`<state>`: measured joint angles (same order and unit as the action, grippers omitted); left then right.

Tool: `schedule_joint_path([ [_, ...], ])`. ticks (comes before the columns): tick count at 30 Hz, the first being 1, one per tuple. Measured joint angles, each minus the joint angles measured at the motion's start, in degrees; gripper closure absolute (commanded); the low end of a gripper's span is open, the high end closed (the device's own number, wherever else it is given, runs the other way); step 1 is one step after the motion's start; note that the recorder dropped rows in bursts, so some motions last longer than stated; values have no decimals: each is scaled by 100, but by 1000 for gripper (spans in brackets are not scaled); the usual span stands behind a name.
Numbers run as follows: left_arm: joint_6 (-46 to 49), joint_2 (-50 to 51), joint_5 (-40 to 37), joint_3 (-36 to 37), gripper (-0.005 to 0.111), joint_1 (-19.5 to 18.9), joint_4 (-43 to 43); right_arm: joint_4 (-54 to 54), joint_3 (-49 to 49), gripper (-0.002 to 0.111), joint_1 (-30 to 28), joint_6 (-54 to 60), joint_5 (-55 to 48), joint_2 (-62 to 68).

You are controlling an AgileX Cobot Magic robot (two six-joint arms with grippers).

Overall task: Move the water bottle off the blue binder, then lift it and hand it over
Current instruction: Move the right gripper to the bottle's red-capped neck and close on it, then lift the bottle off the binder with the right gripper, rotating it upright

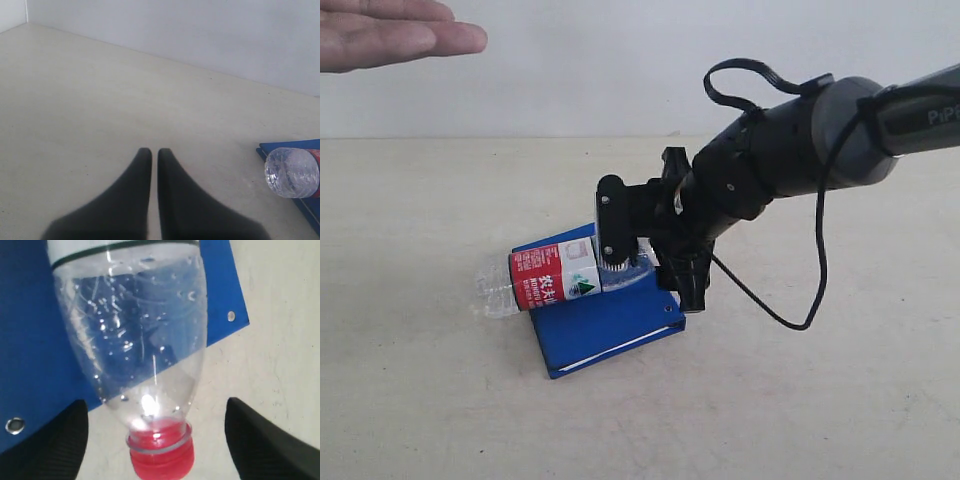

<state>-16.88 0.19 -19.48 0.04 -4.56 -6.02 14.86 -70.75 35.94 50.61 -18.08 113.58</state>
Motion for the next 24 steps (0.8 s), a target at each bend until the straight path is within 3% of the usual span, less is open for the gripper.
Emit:
schedule_joint_path([
  [8, 0, 0, 0, 0, 102, 0, 0, 1116, 0, 72, 0, -1165, -121, 115],
  [12, 0, 0, 0, 0, 102, 0, 0, 1484, 0, 105, -11, -1800, -161, 115],
  [19, 0, 0, 0, 0, 102, 0, 0, 1624, 0, 108, -11, -2236, -187, 115],
  [24, 0, 0, 0, 0, 102, 0, 0, 1705, 0, 108, -122, -3400, -141, -51],
])
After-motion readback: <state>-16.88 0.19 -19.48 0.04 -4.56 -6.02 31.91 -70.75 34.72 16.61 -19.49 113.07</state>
